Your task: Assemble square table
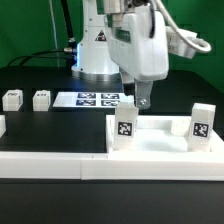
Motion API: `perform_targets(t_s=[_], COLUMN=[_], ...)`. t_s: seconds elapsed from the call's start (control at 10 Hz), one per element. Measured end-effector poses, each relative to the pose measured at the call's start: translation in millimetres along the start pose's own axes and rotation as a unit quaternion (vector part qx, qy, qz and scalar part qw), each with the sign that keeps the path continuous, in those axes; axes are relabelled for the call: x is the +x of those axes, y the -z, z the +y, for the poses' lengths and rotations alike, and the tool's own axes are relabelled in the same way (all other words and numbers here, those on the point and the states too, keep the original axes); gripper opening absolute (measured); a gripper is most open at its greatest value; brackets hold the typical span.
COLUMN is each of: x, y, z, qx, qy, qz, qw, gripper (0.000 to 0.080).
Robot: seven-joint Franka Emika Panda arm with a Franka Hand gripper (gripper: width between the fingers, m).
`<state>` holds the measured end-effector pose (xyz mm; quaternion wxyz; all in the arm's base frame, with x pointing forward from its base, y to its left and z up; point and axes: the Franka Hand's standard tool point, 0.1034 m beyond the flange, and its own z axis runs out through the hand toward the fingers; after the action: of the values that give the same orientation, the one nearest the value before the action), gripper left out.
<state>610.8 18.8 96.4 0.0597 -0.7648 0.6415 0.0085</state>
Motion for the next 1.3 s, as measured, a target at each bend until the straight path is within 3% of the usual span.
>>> perform_targets(t_s=[0.1, 0.2, 0.4, 0.6, 0.8, 1.0, 1.1, 1.3], x=[-0.2, -3.7, -12.6, -4.3, -3.8, 2.4, 13.8, 19.7], y=[0.0, 0.5, 5.6, 4.1, 4.0, 1.9, -3.0, -19.8], z=[0.1, 2.4, 8.6, 12.7, 12.6, 17.1, 26.1, 37.6], qx=[0.000, 0.008, 0.017, 0.017, 0.014, 0.006, 0.001, -0.014], qy=[0.027, 0.141, 0.292, 0.414, 0.453, 0.534, 0.562, 0.623], qz=[0.001, 0.016, 0.031, 0.046, 0.048, 0.045, 0.030, 0.018], qw=[1.000, 0.990, 0.956, 0.909, 0.890, 0.844, 0.826, 0.782], gripper=[0.0649, 0.0649, 0.0649, 0.0649, 0.0649, 0.0649, 0.0649, 0.0649])
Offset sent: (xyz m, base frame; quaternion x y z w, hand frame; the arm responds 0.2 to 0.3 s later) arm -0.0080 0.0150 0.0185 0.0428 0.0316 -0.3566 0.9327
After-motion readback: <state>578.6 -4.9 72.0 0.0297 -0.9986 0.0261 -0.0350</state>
